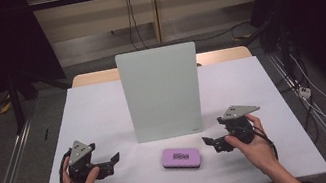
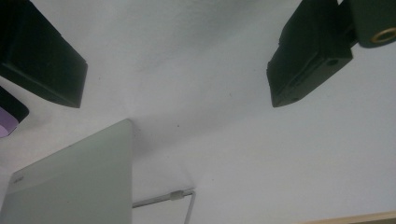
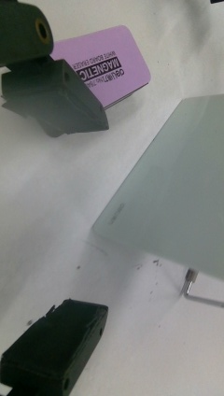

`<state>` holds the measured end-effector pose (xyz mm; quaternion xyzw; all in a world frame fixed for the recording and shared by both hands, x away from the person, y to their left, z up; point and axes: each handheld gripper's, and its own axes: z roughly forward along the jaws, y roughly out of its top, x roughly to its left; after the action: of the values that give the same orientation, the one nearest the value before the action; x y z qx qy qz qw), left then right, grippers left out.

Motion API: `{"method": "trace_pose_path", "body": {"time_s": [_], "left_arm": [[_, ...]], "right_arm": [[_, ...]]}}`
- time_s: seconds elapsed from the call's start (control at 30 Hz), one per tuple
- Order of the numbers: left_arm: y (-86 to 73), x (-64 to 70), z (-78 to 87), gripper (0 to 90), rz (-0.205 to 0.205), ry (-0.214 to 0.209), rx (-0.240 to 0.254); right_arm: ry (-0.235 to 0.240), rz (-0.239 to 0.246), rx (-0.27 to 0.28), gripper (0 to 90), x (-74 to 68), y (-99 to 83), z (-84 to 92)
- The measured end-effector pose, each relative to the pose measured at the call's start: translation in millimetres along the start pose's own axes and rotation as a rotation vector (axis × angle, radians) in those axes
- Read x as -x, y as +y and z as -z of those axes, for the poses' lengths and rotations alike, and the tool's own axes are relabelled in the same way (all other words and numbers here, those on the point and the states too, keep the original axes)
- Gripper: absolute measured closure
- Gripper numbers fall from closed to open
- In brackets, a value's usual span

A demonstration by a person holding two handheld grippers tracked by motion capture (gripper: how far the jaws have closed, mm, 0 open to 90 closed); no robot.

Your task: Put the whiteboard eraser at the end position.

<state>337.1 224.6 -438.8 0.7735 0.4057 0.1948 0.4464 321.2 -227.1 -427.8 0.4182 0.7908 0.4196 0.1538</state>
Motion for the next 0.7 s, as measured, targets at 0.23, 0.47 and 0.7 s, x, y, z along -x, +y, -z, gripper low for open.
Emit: {"method": "trace_pose_path", "body": {"time_s": [0.23, 0.47, 0.7], "left_arm": [[-0.3, -0.6, 0.0, 4.8, 0.006, 0.000, -0.002], [-0.1, -0.4, -0.6, 4.8, 0.006, 0.002, -0.001], [1.7, 0.2, -2.7, 5.0, -0.006, -0.004, -0.001]], "right_arm": [[-0.041, -0.051, 0.038, 9.6, 13.6, -12.4, 14.4], [-0.085, -0.087, 0.064, 9.9, 21.0, -29.3, 28.5], [-0.100, -0.128, 0.082, 10.3, 25.5, -44.0, 35.5]]}}
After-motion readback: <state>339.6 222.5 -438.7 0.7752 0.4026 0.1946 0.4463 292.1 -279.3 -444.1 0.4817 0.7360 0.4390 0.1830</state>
